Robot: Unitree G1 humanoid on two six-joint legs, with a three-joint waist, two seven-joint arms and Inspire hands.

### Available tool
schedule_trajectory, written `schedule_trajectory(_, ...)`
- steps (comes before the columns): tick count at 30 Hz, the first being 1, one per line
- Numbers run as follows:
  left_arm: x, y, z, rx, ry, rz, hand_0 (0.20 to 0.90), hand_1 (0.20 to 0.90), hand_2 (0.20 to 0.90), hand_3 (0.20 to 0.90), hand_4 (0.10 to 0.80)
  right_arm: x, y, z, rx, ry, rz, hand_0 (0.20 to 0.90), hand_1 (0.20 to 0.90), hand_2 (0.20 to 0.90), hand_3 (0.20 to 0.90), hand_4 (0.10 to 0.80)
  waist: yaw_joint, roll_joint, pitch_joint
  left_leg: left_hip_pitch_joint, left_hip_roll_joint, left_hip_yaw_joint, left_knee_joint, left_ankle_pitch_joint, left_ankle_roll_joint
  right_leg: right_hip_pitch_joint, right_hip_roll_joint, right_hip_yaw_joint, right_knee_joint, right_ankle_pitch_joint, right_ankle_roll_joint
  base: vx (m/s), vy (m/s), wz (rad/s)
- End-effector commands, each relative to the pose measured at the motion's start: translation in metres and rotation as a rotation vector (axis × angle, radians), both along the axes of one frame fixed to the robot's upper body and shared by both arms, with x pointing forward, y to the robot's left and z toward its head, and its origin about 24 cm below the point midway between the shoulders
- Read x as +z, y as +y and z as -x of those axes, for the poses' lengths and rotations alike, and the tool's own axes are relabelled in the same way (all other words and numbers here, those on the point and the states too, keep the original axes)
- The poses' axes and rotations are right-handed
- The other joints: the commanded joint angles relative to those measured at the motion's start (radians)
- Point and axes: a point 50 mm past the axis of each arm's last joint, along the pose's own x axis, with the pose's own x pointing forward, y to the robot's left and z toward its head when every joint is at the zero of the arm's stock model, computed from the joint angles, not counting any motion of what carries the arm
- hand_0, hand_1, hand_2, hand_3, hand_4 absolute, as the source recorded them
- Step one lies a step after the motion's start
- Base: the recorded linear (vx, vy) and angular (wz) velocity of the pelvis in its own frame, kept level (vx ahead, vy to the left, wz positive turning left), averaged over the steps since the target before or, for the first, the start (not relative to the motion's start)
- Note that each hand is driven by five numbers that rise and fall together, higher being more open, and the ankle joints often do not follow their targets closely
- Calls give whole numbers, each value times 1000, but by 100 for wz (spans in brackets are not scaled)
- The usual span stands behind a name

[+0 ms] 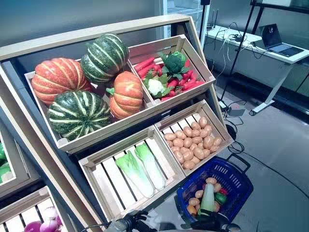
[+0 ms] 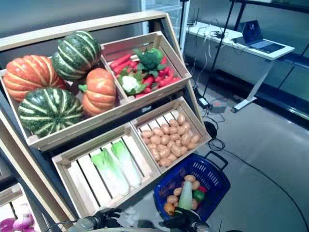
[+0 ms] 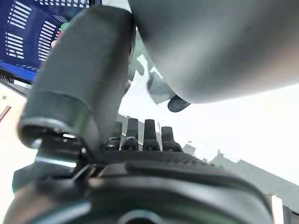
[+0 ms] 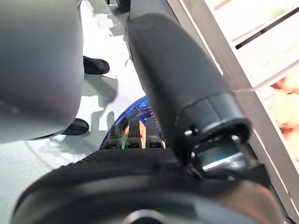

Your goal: Put vegetables into the basket

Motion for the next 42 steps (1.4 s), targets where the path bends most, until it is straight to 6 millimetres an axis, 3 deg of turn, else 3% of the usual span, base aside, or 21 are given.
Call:
schedule_trajectory(1,3,9,-16,-23,-26,-90,900,900,900,900,800,9,6,-34,46,-119,12,900,900,900,900,800,17,-14,44,66,23,1,9,-126,-30,-51,-52,-23,2,65,36,0,0,0)
schedule_trajectory(24,0,11,-9,-5,19,-136,900,900,900,900,800,8,10,-32,43,-112,2,900,900,900,900,800,12,-14,37,70,25,1,9,-126,-33,-52,-44,-15,2,64,34,0,0,0)
schedule_trajectory(27,5,9,-20,43,-52,-55,900,900,900,900,800,9,10,-33,53,-111,1,900,900,900,900,800,8,-13,36,69,25,-3,9,-125,-35,-50,-41,-11,2,62,33,0,0,0)
schedule_trajectory(30,22,-2,-54,-12,-189,53,900,900,900,900,800,10,7,-35,78,-108,7,900,900,900,900,800,5,-9,41,68,28,6,9,-123,-38,-54,-40,-8,2,66,34,-10,0,0)
schedule_trajectory(32,46,-12,-87,-106,-318,146,900,900,900,900,800,12,2,-38,89,-110,12,900,900,900,900,800,6,-1,50,62,30,7,9,-116,-39,-57,-39,-8,2,71,34,-40,3,0)
schedule_trajectory(33,52,-14,-94,-120,-337,159,900,900,900,900,800,13,1,-39,90,-110,14,900,900,900,900,800,6,1,51,61,30,7,9,-116,-39,-58,-39,-9,2,71,34,0,0,0)
schedule_trajectory(34,73,-21,-114,-188,-423,209,900,900,900,900,800,13,-2,-39,96,-104,24,900,900,900,900,800,7,7,53,56,29,5,9,-115,-38,-62,-40,-10,2,73,35,0,0,0)
schedule_trajectory(36,84,-25,-122,-208,-455,235,900,900,900,900,800,13,-3,-39,96,-104,25,900,900,900,900,800,8,10,53,52,30,5,9,-113,-38,-65,-40,-11,2,74,36,0,0,0)
schedule_trajectory(37,115,-29,-143,-247,-552,296,900,900,900,900,800,13,-4,-36,95,-104,26,900,900,900,900,800,11,14,55,46,29,4,9,-112,-37,-71,-42,-14,2,76,37,0,0,0)
schedule_trajectory(42,162,-27,-164,-310,-713,330,900,900,900,900,800,10,-4,-27,98,-92,30,900,900,900,900,800,11,19,56,39,25,6,9,-112,-32,-74,-39,-22,2,73,33,-14,-7,0)
